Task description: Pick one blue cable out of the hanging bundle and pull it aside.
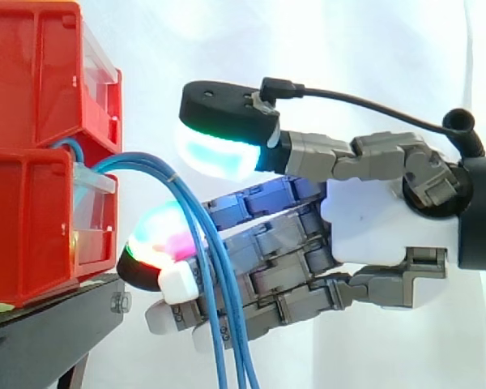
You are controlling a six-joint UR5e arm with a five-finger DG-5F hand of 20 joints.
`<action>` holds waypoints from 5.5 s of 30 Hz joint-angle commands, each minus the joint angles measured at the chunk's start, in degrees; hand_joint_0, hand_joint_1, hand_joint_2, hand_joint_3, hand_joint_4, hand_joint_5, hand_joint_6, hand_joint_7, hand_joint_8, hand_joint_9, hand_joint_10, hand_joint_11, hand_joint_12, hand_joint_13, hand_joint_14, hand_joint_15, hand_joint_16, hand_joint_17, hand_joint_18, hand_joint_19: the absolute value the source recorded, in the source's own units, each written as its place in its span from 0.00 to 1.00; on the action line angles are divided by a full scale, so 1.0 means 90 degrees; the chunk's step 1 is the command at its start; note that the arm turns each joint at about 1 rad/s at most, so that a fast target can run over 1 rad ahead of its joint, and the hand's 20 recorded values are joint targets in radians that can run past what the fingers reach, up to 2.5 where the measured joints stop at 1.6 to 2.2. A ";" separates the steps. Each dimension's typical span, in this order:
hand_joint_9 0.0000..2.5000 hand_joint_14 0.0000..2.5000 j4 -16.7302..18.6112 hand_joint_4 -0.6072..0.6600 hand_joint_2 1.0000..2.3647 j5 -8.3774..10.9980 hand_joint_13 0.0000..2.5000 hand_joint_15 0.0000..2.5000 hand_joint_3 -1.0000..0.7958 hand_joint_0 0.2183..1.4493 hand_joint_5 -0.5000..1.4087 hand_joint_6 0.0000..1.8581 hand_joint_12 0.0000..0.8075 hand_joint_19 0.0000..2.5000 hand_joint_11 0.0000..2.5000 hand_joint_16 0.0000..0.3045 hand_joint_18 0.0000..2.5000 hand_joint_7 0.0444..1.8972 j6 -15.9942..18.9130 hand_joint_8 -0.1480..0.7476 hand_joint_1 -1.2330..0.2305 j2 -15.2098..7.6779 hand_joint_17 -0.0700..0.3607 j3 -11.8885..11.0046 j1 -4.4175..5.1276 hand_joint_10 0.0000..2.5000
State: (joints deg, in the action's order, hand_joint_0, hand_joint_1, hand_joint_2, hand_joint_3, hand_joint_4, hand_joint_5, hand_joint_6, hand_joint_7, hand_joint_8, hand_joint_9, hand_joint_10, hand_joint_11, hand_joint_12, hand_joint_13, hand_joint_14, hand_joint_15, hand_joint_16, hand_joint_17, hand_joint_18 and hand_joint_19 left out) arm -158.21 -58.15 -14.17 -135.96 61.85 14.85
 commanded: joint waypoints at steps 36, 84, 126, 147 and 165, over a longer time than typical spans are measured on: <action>0.42 0.00 -0.1581 0.74 0.02 -0.0033 0.30 0.13 0.48 0.26 0.21 0.46 0.57 0.21 0.17 0.19 0.30 0.79 0.0784 0.59 0.49 0.0048 0.47 -0.0749 0.0011 0.00; 0.42 0.01 -0.2265 0.72 0.01 -0.0052 0.31 0.14 0.52 0.26 0.20 0.47 0.60 0.21 0.20 0.22 0.32 0.80 0.0950 0.61 0.41 0.0273 0.51 -0.0788 -0.0029 0.00; 0.42 0.00 -0.2528 0.75 0.01 -0.0170 0.32 0.15 0.60 0.28 0.20 0.48 0.59 0.21 0.21 0.22 0.33 0.81 0.0920 0.61 0.35 0.0273 0.52 -0.0993 -0.0097 0.01; 0.39 0.01 -0.2606 0.74 0.00 -0.0179 0.30 0.14 0.28 0.41 0.20 0.49 0.49 0.18 0.22 0.18 0.30 0.87 0.0910 0.50 0.21 0.0273 0.45 -0.1032 -0.0116 0.01; 0.44 0.00 -0.2763 0.71 0.01 -0.0189 0.33 0.16 0.54 0.26 0.20 0.47 0.61 0.22 0.21 0.23 0.32 0.76 0.0891 0.61 0.50 0.0273 0.53 -0.1159 -0.0126 0.00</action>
State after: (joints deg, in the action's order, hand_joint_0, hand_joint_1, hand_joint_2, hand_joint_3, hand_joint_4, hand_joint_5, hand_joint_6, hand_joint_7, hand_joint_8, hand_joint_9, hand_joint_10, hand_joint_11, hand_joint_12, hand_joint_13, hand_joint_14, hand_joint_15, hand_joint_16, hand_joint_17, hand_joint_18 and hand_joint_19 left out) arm -182.99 -59.85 -6.07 -133.53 51.47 13.71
